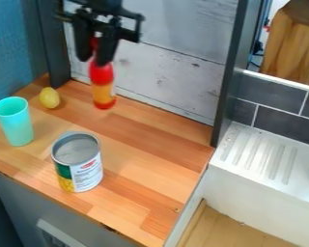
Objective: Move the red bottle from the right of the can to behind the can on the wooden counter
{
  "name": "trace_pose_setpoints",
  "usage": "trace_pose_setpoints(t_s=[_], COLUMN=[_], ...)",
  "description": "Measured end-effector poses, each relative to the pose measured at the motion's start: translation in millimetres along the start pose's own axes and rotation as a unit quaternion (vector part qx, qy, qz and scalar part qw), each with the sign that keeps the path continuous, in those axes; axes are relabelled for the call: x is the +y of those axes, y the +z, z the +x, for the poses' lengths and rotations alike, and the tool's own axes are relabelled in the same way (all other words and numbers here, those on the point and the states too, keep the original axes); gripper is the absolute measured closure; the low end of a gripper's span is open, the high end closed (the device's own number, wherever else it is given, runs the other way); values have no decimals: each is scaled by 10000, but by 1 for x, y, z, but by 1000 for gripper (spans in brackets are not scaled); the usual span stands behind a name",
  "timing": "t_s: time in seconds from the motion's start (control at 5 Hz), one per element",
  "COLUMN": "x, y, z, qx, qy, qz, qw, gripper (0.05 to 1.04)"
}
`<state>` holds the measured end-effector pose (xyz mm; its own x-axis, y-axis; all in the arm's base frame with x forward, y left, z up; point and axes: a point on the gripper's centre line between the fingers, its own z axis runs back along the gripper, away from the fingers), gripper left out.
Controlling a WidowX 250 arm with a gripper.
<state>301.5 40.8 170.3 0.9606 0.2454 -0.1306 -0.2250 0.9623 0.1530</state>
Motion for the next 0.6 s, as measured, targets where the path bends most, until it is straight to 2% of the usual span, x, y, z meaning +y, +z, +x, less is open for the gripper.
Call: trace_pose_setpoints(t_s=[0.2,0.4,0.6], x=[31,31,27], y=[-13,-48,-60], z=[7,20,27], qx=[255,773,855], qy=[317,484,403], qz=[-53,12,-53], qw=[9992,9958,9955], gripper=[739,739,739])
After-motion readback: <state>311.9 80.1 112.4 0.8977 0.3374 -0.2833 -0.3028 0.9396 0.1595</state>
